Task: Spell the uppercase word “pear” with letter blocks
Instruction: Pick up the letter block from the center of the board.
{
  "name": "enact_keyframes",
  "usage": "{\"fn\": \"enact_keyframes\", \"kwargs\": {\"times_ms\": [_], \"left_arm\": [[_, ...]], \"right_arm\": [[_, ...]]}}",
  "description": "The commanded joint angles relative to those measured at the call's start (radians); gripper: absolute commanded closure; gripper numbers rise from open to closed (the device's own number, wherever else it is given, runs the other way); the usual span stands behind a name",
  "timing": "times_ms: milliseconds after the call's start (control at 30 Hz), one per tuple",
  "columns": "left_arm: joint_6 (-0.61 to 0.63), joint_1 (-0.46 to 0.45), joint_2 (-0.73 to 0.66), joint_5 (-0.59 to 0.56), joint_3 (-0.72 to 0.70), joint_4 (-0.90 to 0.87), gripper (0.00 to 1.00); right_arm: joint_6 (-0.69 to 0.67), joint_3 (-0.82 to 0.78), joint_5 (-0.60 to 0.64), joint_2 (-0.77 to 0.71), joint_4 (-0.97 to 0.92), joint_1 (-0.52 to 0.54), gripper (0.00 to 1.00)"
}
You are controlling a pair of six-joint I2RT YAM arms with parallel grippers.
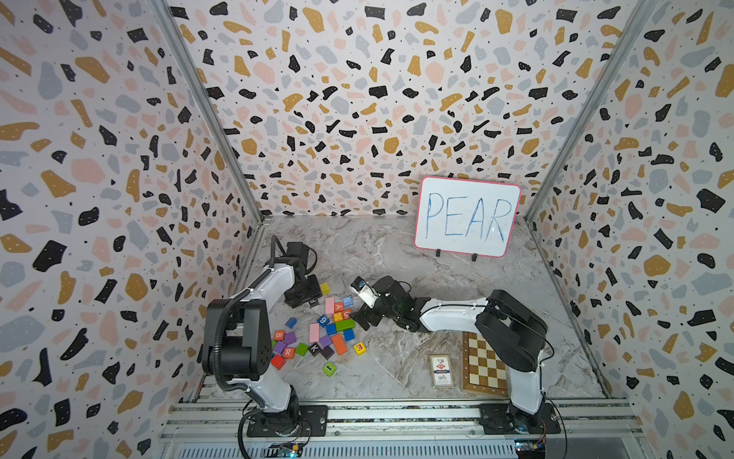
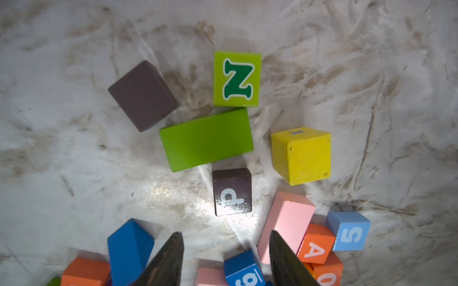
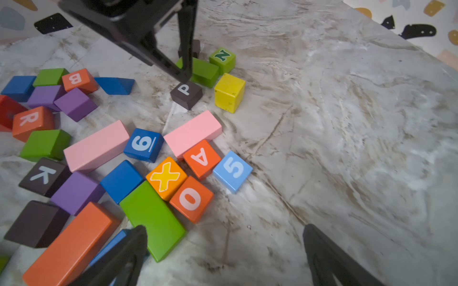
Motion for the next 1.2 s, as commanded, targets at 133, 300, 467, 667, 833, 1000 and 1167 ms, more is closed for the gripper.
{"fn": "enact_keyframes", "kwargs": {"times_ms": [133,300,467,667,833,1000,1167], "left_arm": [[0.022,0.002,0.044,-0.011,0.023,-0.003,0.46],[0.035,0.002,0.087,-0.023,0.048,-0.005,0.48],[0.038,0.002,0.113,-0.029,0.073,-0.013,0.48],[0.036,0.002,0.159,-0.016,0.101,-0.013,0.48],[0.037,0.002,0.192,-0.013,0.112,-0.013,0.52],[0.044,0.001,0.201,-0.022,0.112,-0.012,0.59],[0.048,0.002,0.203,-0.020,0.114,-0.013,0.66]], "right_arm": [[-0.025,0.015,-0.041,-0.033,0.028,0.017,0.01],[-0.019,-0.007,-0.038,-0.051,0.033,0.019,0.01],[-0.014,-0.016,-0.042,-0.055,0.036,0.020,0.01],[-0.003,-0.036,-0.052,-0.058,0.050,0.020,0.00],[-0.002,-0.049,-0.046,-0.058,0.053,0.020,0.01],[0.003,-0.063,-0.041,-0.063,0.060,0.019,0.00],[0.008,-0.069,-0.036,-0.069,0.061,0.020,0.01]]}}
